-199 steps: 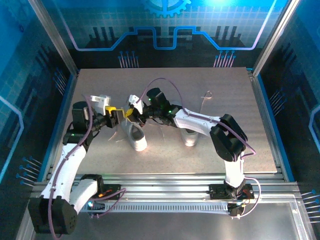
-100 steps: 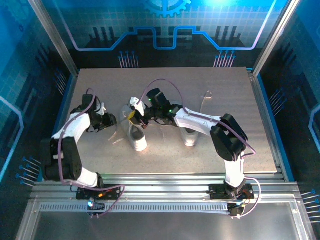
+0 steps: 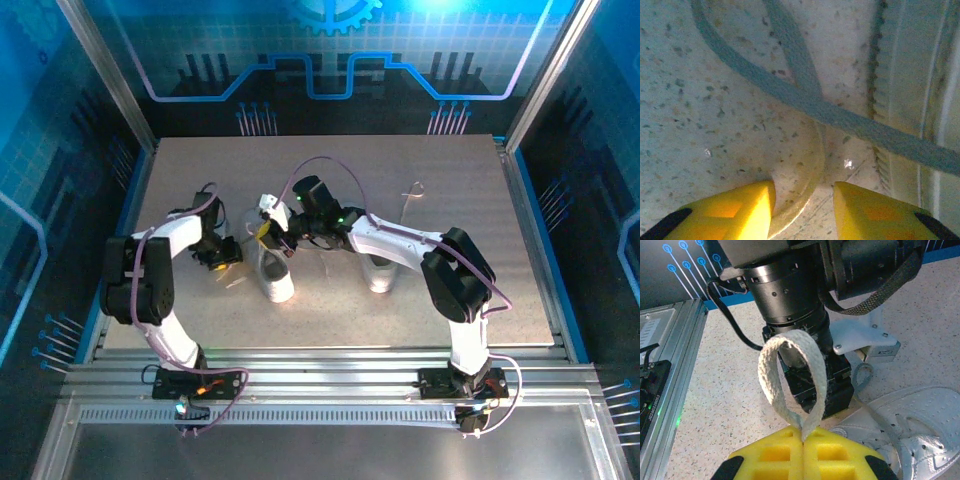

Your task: Tie the shoes

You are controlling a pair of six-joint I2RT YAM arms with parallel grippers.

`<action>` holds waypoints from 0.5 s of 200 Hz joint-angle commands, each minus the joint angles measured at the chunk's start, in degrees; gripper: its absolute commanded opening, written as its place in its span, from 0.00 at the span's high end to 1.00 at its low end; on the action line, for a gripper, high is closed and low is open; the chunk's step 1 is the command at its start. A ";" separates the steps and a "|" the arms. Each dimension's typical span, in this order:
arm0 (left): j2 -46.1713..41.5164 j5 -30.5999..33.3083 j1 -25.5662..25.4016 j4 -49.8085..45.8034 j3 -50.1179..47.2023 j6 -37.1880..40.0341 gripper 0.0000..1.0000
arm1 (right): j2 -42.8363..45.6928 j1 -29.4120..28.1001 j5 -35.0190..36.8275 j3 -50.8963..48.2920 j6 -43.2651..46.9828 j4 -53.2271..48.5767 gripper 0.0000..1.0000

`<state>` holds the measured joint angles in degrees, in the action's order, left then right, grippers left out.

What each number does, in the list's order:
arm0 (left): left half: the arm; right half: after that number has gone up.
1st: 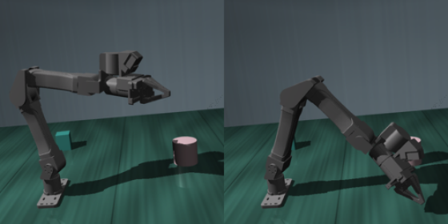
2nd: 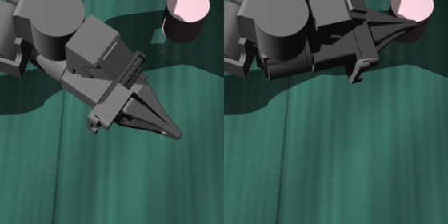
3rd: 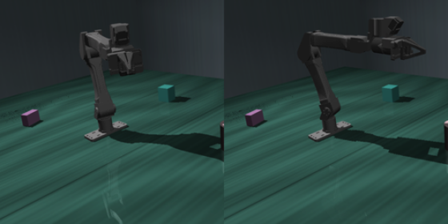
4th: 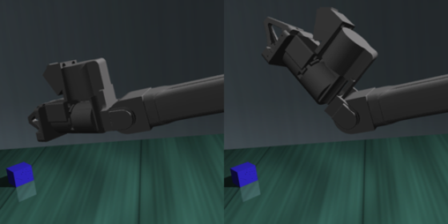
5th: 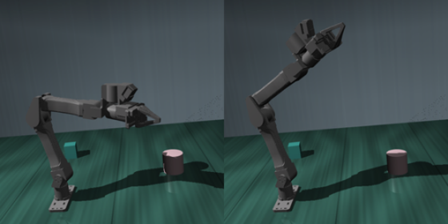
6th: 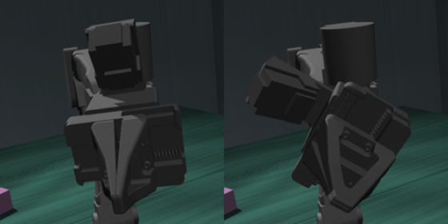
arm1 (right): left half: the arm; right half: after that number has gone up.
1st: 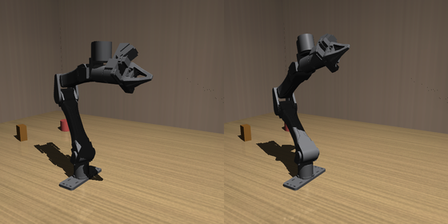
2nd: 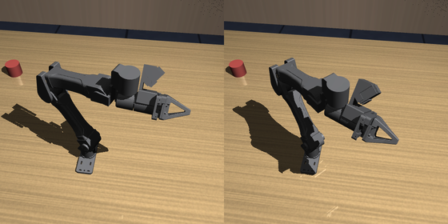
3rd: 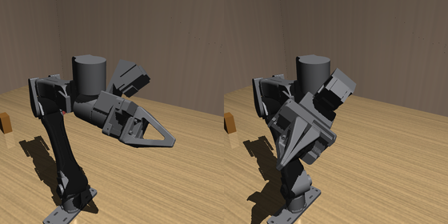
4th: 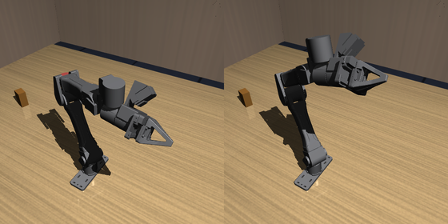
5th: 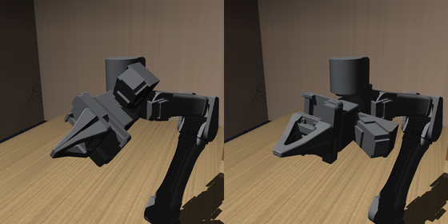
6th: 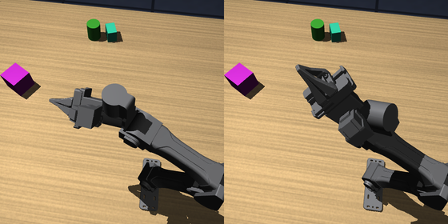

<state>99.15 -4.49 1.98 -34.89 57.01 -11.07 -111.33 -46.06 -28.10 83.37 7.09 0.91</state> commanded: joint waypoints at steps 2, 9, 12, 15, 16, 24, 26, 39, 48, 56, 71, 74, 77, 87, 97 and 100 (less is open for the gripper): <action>2.01 2.38 -0.22 -1.43 0.34 -1.50 0.73 | -1.08 0.70 -0.99 2.52 0.04 -1.78 1.00; 1.78 2.38 -0.22 -1.48 0.10 -1.38 0.81 | -1.36 0.81 -1.01 2.87 -0.10 -2.41 1.00; 1.49 2.45 -0.22 -1.44 0.01 -1.33 0.85 | -1.46 0.83 -0.93 3.04 -0.25 -2.67 1.00; 1.09 2.51 -0.22 -1.50 -0.10 -1.19 0.88 | -1.48 0.91 -0.91 3.22 -0.32 -2.91 1.00; 0.93 2.53 -0.22 -1.49 -0.17 -1.17 0.90 | -1.50 0.94 -0.91 3.30 -0.32 -3.01 1.00; -0.66 2.92 -0.22 -1.81 -0.43 -0.81 0.99 | -1.70 0.93 -0.82 3.62 -0.56 -3.62 1.00; -1.10 3.09 -0.22 -1.92 -0.48 -0.64 1.00 | -1.74 0.96 -0.78 3.77 -0.65 -3.76 1.00; -5.37 4.74 -0.14 -3.06 -0.83 0.20 1.00 | -2.14 1.06 -0.51 4.55 -0.91 -5.09 1.00; -9.08 6.10 -0.07 -4.63 -0.49 1.18 1.00 | -2.44 1.04 -0.38 5.24 -1.09 -6.18 1.00; -12.33 7.11 -0.04 -6.56 0.20 2.13 1.00 | -2.65 1.06 -0.25 5.96 -1.20 -7.21 1.00; -18.15 8.17 -0.04 -10.46 1.83 3.41 1.00 | -3.01 1.04 0.12 6.95 -1.60 -8.30 1.00; -19.43 8.19 -0.04 -11.31 2.13 3.54 1.00 | -3.08 1.06 0.19 7.12 -1.78 -8.49 1.00; -20.63 8.16 -0.04 -12.01 2.48 3.59 1.00 | -3.17 1.06 0.30 7.38 -1.86 -8.69 1.00; -24.65 8.10 -0.20 -14.30 3.37 3.50 1.00 | -3.60 1.14 0.32 8.29 -2.07 -9.82 1.00; -28.78 8.09 -0.75 -16.36 4.03 2.66 1.00 | -4.04 1.15 0.54 9.57 -2.22 -10.90 1.00; -29.95 8.09 -1.14 -16.96 4.14 2.31 1.00 | -4.19 1.13 0.63 9.82 -2.28 -11.14 1.00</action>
<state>77.41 2.13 1.91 -43.38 58.57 -9.23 -114.04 -45.56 -27.53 89.65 5.91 -6.24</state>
